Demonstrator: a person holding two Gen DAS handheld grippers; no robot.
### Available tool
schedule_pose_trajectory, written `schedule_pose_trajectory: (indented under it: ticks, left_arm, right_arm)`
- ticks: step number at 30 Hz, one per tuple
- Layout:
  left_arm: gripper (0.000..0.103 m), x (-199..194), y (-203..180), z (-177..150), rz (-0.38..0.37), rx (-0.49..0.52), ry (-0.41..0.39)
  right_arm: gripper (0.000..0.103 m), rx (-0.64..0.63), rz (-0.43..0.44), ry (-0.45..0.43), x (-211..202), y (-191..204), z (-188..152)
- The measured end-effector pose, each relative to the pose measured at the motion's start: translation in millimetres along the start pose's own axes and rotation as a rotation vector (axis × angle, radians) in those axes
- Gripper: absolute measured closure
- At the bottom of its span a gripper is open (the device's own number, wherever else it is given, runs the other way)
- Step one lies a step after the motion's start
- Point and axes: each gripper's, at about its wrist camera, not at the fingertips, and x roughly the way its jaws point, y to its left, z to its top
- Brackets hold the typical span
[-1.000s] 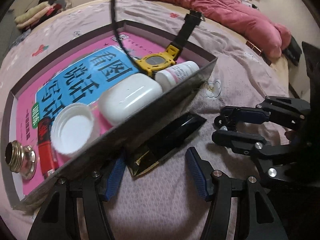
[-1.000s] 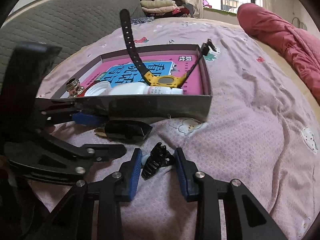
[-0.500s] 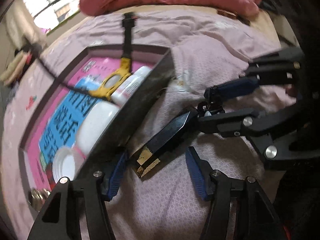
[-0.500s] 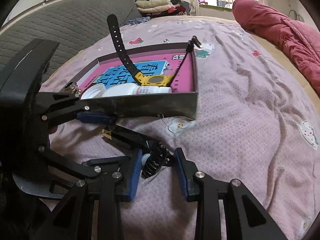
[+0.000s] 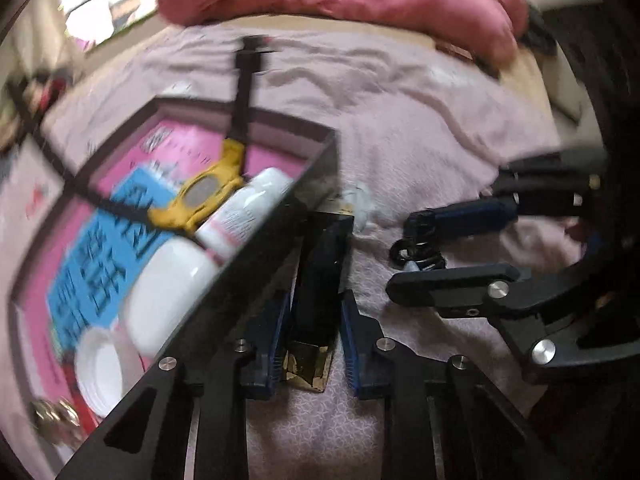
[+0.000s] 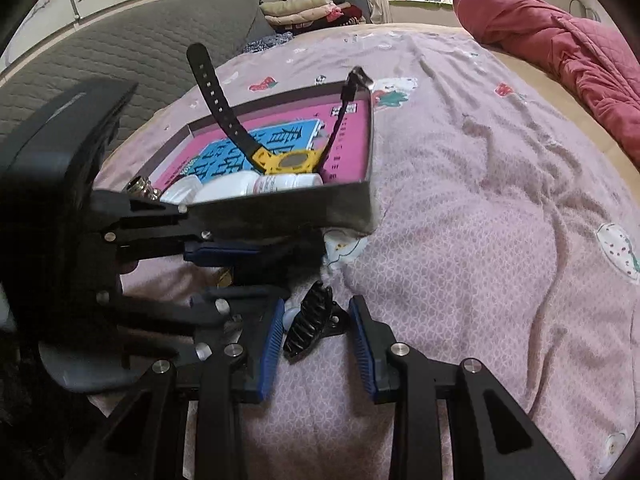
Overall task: Organize rigid objects
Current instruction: 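Close the left tool on the lipstick while the right tool grasps the claw clip, then carry the lipstick over the tray with the left tool while the right tool carries the clip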
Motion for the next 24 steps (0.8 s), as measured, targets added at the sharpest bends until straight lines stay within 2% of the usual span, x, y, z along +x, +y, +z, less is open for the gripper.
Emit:
schedule_pose_trajectory:
  ticks: [4, 7, 15, 20, 24]
  left_arm:
    - [0.079, -6, 2, -6, 0.006, -0.044, -0.008]
    - [0.079, -15, 9, -17, 0.001, -0.122, -0.015]
    - [0.079, -64, 28, -50, 0.013, -0.287, -0.073]
    - [0.080, -92, 46, -71, 0.066, -0.419, -0.114]
    - [0.080, -107, 58, -77, 0.110, -0.447, -0.153]
  right_arm:
    - [0.069, 0.007, 0.005, -0.021, -5, 0, 3]
    - [0.069, 0.017, 0.025, -0.051, -11, 1, 6]
    - [0.069, -0.035, 0.064, -0.118, -18, 27, 21]
    - [0.069, -0.085, 0.076, -0.139, -16, 54, 32]
    - [0.069, -0.092, 0.079, -0.152, -16, 65, 39]
